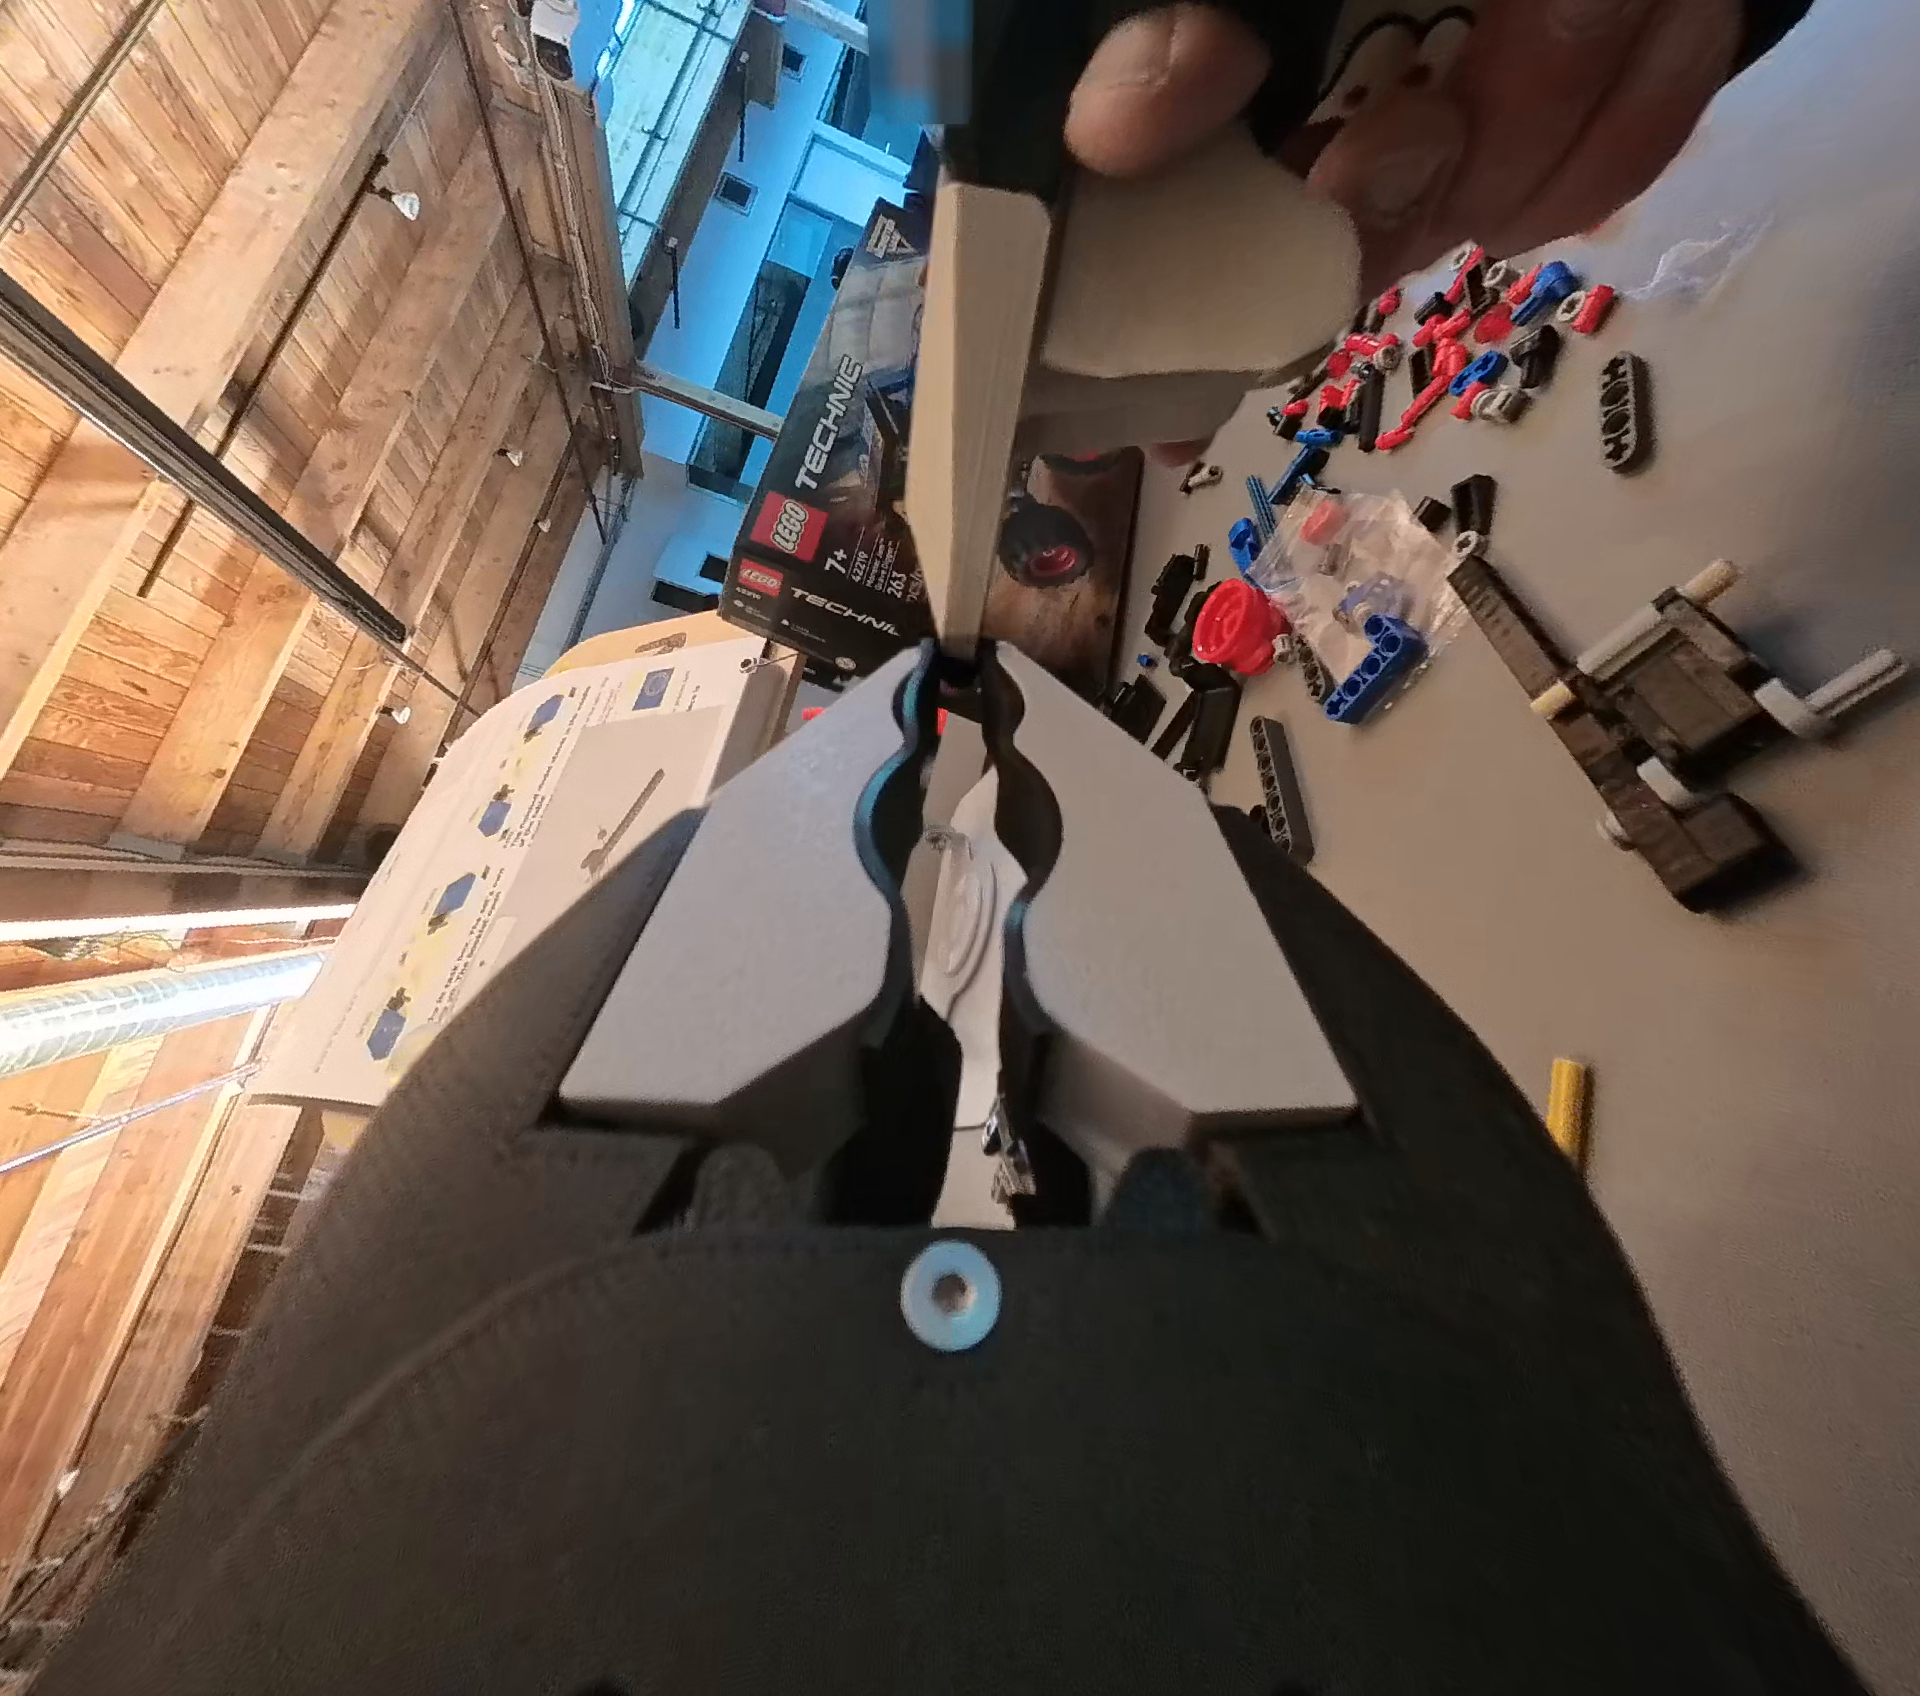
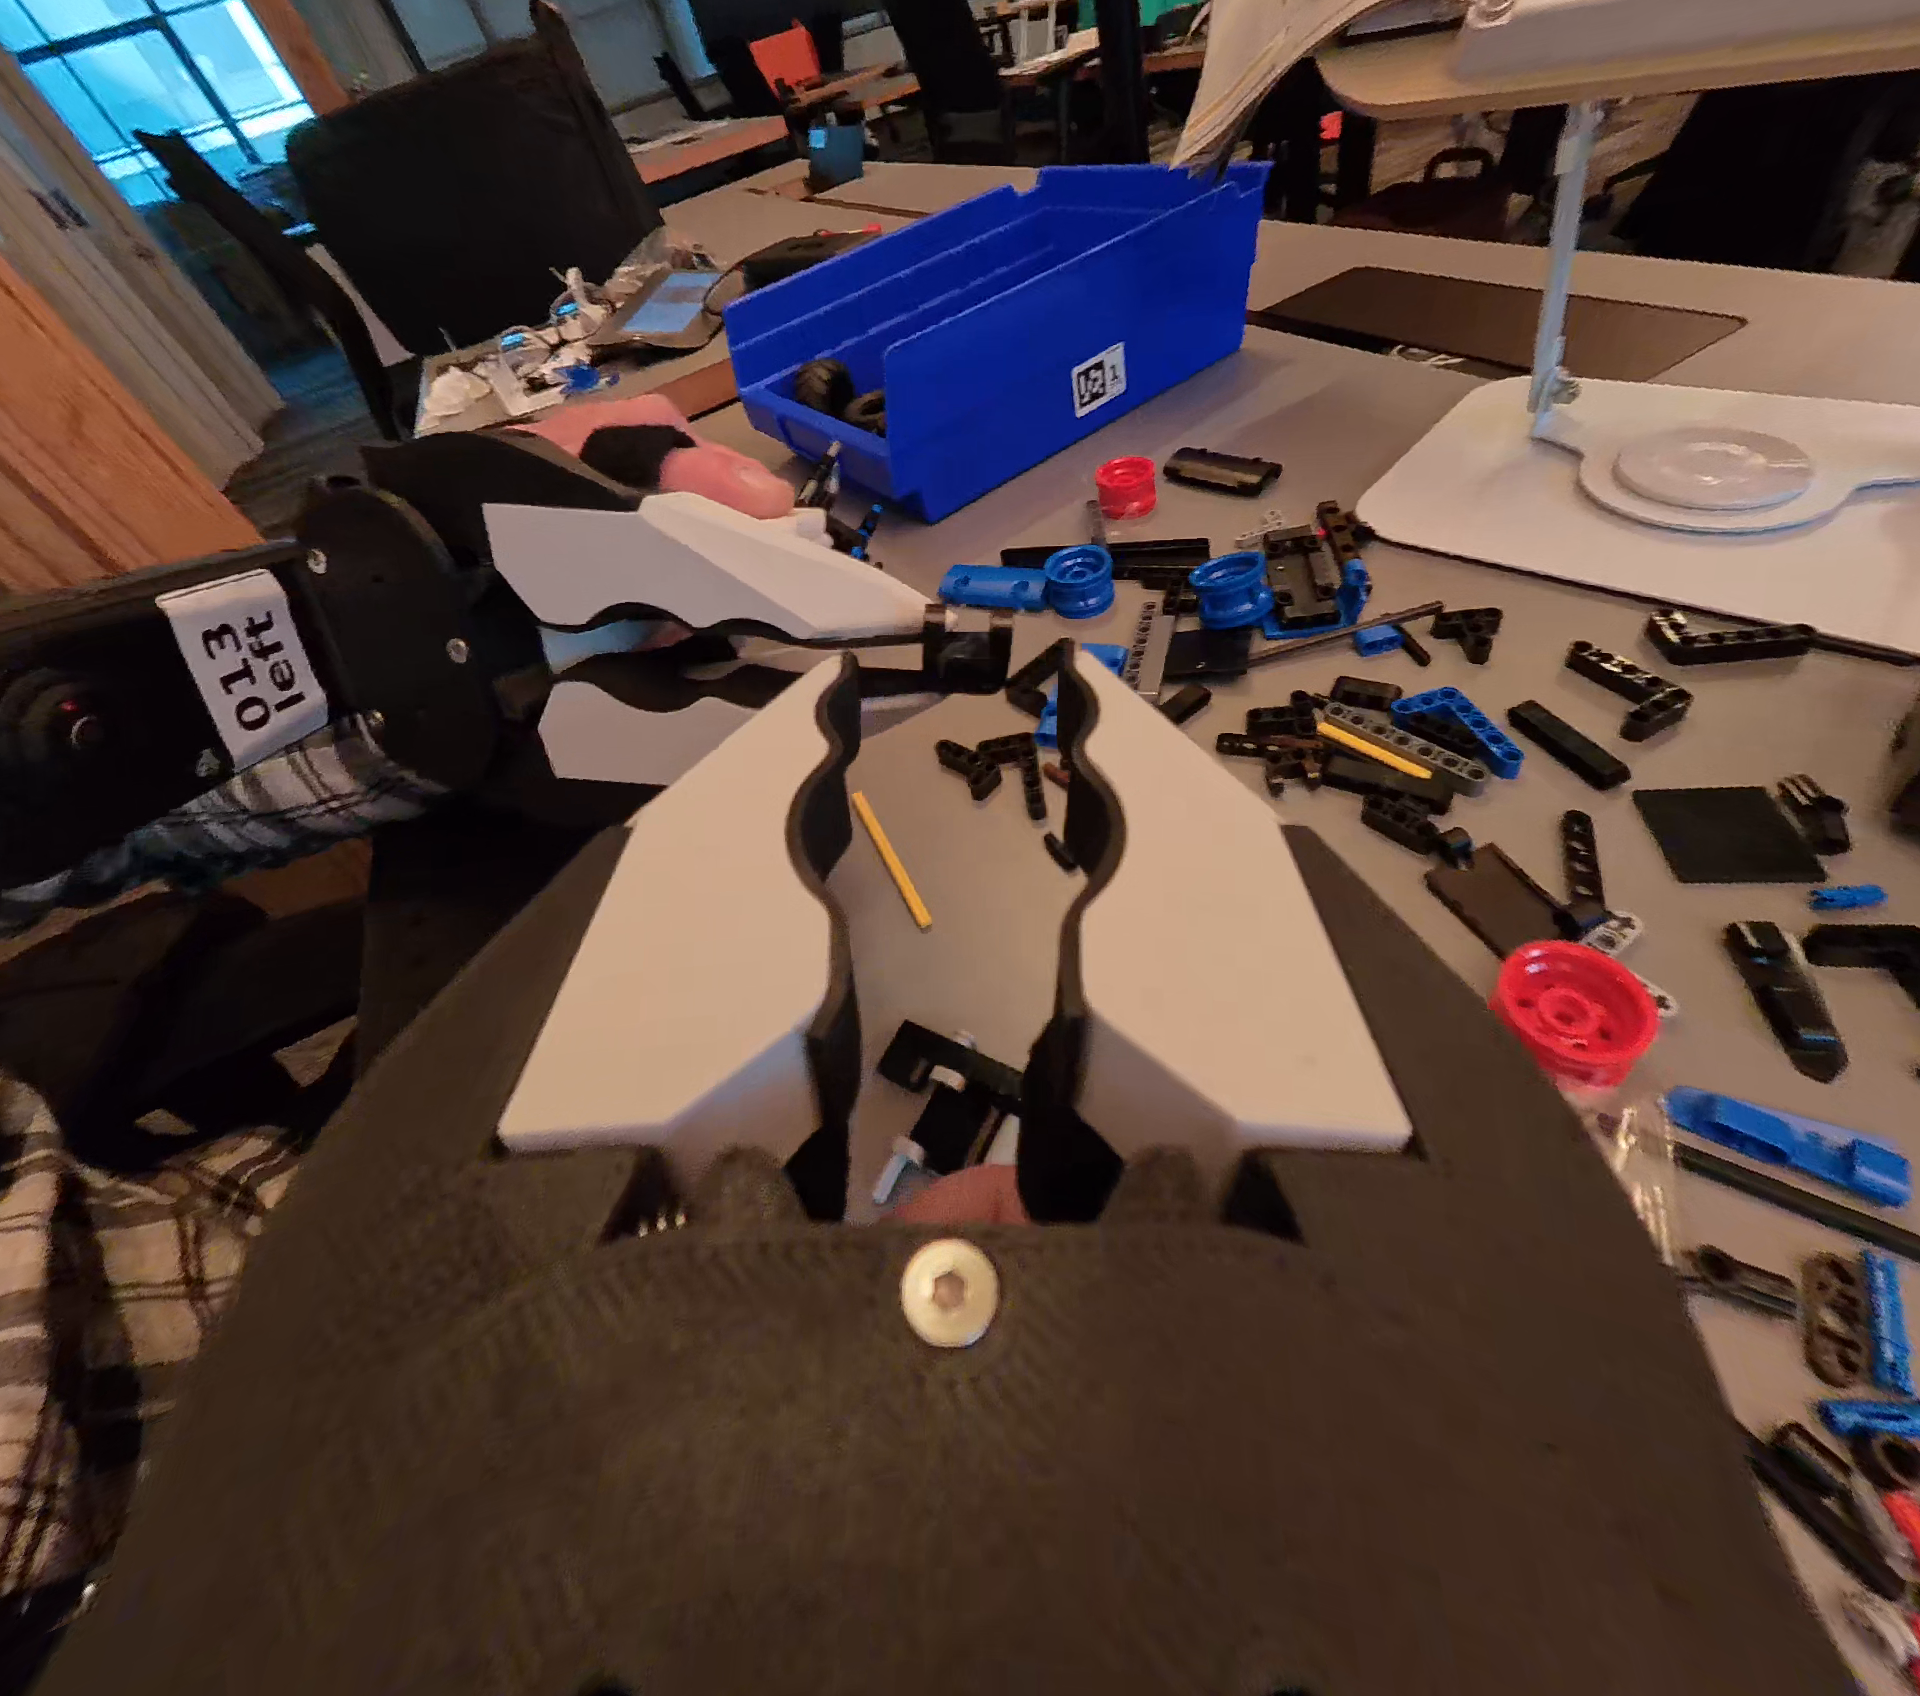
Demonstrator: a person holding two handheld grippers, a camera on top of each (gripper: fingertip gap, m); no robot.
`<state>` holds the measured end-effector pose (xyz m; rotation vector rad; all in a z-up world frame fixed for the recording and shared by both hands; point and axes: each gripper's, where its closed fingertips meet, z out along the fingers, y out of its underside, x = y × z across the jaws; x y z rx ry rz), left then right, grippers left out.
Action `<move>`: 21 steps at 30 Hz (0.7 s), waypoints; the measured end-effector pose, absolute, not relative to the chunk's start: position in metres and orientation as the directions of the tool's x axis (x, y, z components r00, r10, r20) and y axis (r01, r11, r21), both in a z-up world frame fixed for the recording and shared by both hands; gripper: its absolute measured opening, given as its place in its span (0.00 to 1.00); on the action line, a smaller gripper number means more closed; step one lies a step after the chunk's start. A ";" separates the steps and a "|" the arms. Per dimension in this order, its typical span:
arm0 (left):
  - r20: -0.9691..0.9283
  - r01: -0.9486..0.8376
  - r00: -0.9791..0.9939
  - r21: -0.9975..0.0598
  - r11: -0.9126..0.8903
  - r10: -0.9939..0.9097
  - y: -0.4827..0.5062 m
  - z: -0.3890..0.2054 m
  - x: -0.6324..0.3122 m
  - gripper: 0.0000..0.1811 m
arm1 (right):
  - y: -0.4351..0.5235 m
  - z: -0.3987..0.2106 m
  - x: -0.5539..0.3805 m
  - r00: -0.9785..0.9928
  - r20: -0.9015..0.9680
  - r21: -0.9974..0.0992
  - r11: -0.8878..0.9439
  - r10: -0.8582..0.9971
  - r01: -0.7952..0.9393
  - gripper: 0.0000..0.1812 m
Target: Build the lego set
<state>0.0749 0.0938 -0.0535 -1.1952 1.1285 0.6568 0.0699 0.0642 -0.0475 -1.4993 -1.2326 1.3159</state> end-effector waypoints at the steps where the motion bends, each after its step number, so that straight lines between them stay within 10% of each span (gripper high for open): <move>1: -0.922 -0.874 0.355 -0.386 0.296 -0.155 0.093 -0.053 0.076 0.03 | 0.066 -0.047 0.070 0.005 -0.233 -0.959 -0.231 0.972 0.162 0.20; 16: -0.833 -0.773 0.482 -0.551 0.316 -0.273 0.090 -0.049 0.077 0.03 | 0.060 -0.041 0.072 -0.199 -0.564 -0.826 -0.547 0.801 0.137 0.08; 21: -0.698 -0.646 0.587 -0.709 0.282 -0.410 0.087 -0.049 0.078 0.03 | 0.066 -0.044 0.073 -0.179 -0.552 -0.834 -0.537 0.815 0.127 0.22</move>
